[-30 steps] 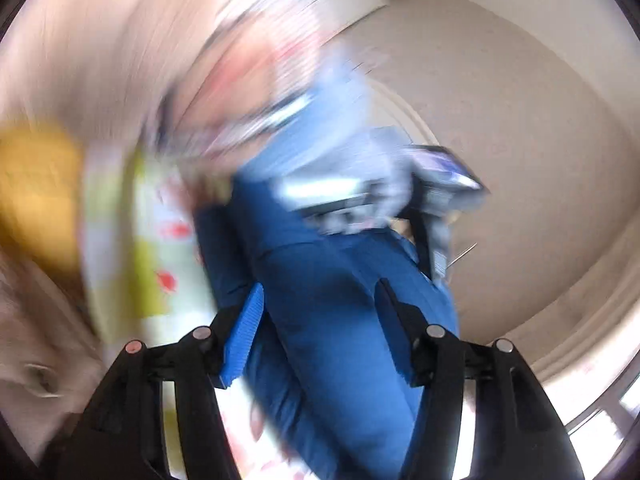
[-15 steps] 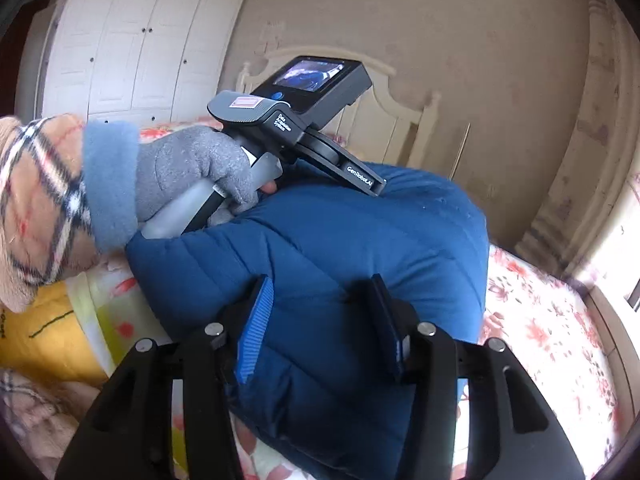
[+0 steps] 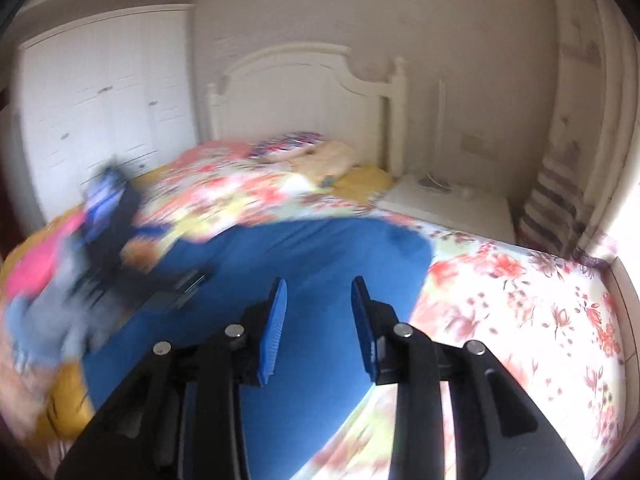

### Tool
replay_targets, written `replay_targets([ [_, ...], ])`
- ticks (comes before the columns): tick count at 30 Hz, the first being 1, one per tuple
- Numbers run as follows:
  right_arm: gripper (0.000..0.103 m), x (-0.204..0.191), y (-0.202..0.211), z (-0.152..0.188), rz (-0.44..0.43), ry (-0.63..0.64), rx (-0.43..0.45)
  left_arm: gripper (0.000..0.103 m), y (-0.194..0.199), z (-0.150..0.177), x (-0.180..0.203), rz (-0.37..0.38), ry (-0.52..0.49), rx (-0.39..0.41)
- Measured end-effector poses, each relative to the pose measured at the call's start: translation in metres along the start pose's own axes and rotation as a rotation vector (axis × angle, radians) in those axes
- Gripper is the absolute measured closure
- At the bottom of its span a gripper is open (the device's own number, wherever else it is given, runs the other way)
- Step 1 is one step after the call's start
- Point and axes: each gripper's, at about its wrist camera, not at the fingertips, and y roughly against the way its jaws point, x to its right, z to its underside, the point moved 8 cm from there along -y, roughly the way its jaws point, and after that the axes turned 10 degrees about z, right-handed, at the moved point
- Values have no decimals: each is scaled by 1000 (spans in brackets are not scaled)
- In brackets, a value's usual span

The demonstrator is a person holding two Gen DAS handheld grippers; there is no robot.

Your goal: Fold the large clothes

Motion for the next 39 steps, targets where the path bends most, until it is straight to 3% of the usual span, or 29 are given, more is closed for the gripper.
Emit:
replay_targets([
  [3,68,1,-73,-27,-22,-29,-98,4,2,3,0,-31,-7,10],
  [4,67,-3,-106,-23,-8,-2,-166,4,1,4,0,-22,1,11],
  [6,66,-23,-162,16,-13,99,-339,4,-5,8,-4,4,34,10],
  [7,65,-25,-178,25,-12,129,-341,4,-8,8,-7,15,49,16],
  [13,65,-33,-169,18,-6,212,-358,4,-28,14,-15,132,98,32],
  [17,63,-10,-141,-8,36,133,-224,4,-31,17,-16,163,124,41],
  [18,62,-1,-146,-3,47,109,-231,4,-31,16,-15,163,124,41],
  [20,61,0,-180,33,5,86,-351,4,-33,16,-16,164,128,39],
  [21,61,2,-184,35,-34,26,-314,4,-35,16,-16,165,133,34],
  [23,61,8,-188,34,-78,-18,-334,4,-39,16,-19,192,151,28],
  [27,61,7,-186,30,-48,30,-351,4,-40,17,-19,203,156,25],
  [30,60,-2,-168,6,106,203,-341,4,-40,17,-20,190,147,30],
  [31,60,-9,-157,-7,108,226,-298,4,-40,17,-20,189,146,31],
  [33,57,-27,-142,-25,29,201,-234,4,-40,17,-20,189,149,33],
  [35,55,-36,-159,-15,64,276,-275,4,-39,17,-19,191,151,35],
  [36,51,-39,-181,7,79,324,-354,4,-39,17,-20,189,153,38],
  [37,49,-41,-199,25,32,293,-396,4,-38,17,-21,180,157,42],
  [39,50,-36,-203,23,13,235,-380,4,-37,17,-23,173,163,41],
])
